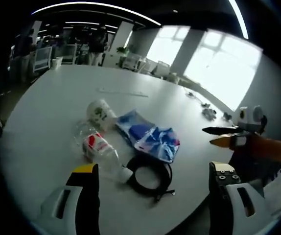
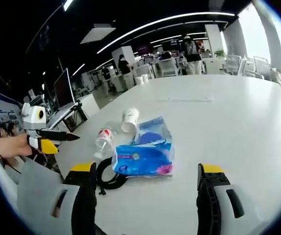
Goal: Arrange the tabletop items into an orderly group along one side of the table until the central work area is clear of visible clutter.
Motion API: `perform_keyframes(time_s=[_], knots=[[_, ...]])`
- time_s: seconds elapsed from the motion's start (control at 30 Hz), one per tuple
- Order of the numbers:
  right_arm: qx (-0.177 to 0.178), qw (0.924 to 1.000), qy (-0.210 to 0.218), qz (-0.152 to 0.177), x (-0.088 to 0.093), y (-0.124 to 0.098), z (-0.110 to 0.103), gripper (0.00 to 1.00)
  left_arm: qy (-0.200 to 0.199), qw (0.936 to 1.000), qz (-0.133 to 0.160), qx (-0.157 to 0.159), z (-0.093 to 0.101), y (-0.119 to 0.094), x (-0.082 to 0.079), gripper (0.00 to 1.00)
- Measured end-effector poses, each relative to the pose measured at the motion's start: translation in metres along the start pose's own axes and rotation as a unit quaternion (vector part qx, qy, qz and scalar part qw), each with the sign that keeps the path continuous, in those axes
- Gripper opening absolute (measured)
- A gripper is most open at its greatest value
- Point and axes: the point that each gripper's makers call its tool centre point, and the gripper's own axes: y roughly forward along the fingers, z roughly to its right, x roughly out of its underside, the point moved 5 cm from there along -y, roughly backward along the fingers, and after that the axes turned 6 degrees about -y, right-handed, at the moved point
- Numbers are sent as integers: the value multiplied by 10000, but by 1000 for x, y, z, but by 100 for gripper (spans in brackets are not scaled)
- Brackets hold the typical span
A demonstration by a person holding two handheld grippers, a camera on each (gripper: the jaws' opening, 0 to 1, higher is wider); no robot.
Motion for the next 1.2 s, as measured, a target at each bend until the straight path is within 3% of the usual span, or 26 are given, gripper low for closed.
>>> perform_keyframes(time_s=[0.53, 1.2], knots=[[-69, 10000, 48, -21, -5, 15, 19, 80, 94, 9998, -163, 13, 16, 27, -2, 87], [-335, 9993, 14, -192, -4, 34, 35, 74, -33, 9994, -336, -113, 23, 58, 2, 83]])
